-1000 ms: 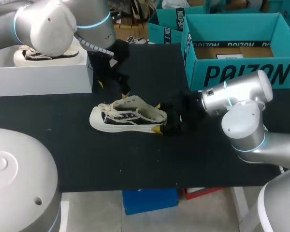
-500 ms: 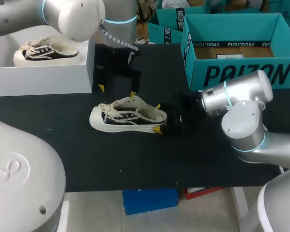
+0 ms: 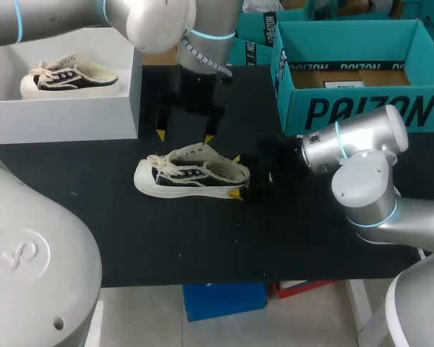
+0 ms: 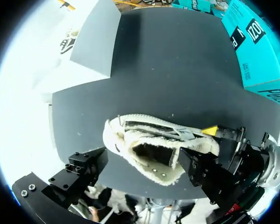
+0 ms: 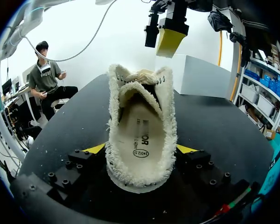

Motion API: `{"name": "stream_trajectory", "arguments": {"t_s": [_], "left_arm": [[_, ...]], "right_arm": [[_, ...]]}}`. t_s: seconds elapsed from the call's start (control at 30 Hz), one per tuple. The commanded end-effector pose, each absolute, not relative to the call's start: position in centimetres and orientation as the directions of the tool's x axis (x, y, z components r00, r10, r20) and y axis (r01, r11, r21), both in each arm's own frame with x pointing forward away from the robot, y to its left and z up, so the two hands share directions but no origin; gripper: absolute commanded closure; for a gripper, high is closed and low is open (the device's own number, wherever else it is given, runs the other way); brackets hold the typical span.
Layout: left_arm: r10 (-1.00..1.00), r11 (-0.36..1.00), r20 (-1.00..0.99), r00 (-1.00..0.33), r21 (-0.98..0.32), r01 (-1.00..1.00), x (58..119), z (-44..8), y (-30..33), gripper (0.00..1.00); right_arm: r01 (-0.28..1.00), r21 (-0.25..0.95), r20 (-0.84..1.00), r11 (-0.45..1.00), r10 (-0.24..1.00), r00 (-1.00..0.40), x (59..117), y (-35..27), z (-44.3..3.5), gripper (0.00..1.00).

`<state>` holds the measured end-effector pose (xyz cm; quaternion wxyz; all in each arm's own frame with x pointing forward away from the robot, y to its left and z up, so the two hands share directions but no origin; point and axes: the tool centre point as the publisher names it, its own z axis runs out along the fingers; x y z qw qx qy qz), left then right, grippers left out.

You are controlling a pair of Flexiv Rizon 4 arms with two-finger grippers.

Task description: Take the shoe out of the shoebox, open the shoe tongue, remove and reinsert the insole, then place the shoe into the shoebox

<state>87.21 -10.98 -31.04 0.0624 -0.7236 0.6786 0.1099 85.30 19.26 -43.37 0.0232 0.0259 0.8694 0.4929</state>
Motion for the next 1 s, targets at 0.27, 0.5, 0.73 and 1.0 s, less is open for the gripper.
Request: {"name": "stream_trajectory", "arguments": {"t_s": [0.27,0.5,0.73,1.0], "left_arm": [[-0.929,0.019,-0.371,-0.008,-0.025,-1.000,85.8,-32.4,-14.1,0.00],[-0.933,0.047,-0.359,-0.036,-0.023,-0.999,85.4,-33.6,-14.4,0.00],[-0.928,0.060,-0.370,-0.052,-0.009,-0.998,85.2,-35.1,-14.3,0.00],[-0.909,0.082,-0.409,-0.076,0.001,-0.997,85.3,-36.1,-14.2,0.00]], "right_arm": [[0.023,0.857,-0.014,0.515,0.068,-0.998,85.5,19.6,-43.7,1.00],[0.023,0.857,-0.014,0.515,0.068,-0.998,85.5,19.6,-43.7,1.00],[0.023,0.857,-0.014,0.515,0.068,-0.998,85.5,19.6,-43.7,1.00],[0.023,0.857,-0.014,0.515,0.068,-0.998,85.5,19.6,-43.7,1.00]]}}
